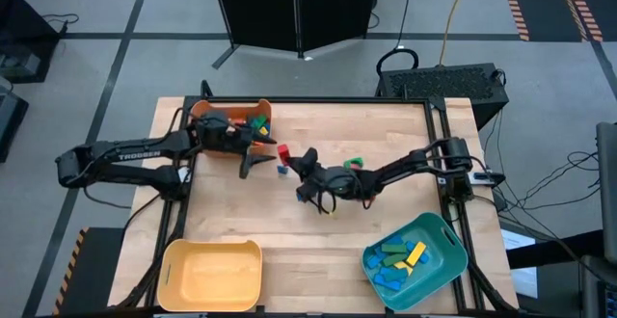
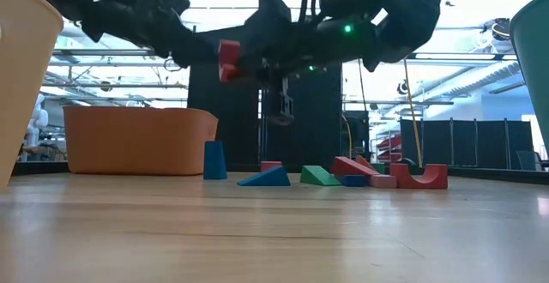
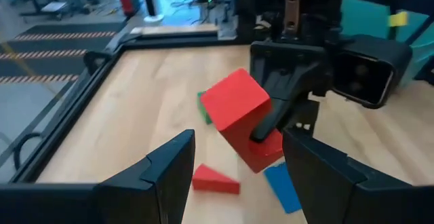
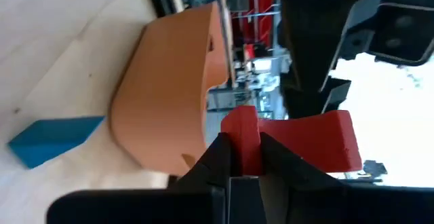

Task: Sort blocks by size
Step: Put the red arch block into the orange bin

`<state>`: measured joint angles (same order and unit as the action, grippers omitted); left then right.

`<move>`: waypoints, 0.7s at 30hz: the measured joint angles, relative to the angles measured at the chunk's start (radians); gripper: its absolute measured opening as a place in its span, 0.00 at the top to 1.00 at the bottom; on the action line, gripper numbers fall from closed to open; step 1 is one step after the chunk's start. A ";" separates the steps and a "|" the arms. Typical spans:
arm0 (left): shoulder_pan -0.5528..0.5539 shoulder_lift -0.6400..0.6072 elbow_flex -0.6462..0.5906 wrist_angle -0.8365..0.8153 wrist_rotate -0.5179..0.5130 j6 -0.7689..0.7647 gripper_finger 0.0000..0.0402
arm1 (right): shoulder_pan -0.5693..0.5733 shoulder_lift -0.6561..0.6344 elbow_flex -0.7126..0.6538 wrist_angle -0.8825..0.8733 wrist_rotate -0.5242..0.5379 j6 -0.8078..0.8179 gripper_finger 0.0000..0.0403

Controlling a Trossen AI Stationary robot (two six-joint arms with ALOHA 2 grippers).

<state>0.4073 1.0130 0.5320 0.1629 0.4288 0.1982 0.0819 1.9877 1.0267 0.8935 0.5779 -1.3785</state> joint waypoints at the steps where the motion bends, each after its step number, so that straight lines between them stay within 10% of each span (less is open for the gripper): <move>1: -0.006 0.000 0.000 0.009 0.003 0.001 0.44 | 0.003 0.000 0.000 0.013 -0.001 -0.013 0.92; 15: -0.025 0.105 0.000 0.163 0.029 -0.008 0.44 | 0.027 0.000 0.000 0.105 -0.004 -0.120 0.92; 21: -0.038 0.191 0.000 0.303 0.197 -0.008 0.44 | 0.048 0.000 0.000 0.113 -0.063 -0.133 0.91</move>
<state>0.3694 1.2039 0.5320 0.4658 0.6261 0.1898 0.1296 1.9877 1.0264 1.0061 0.5147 -1.5116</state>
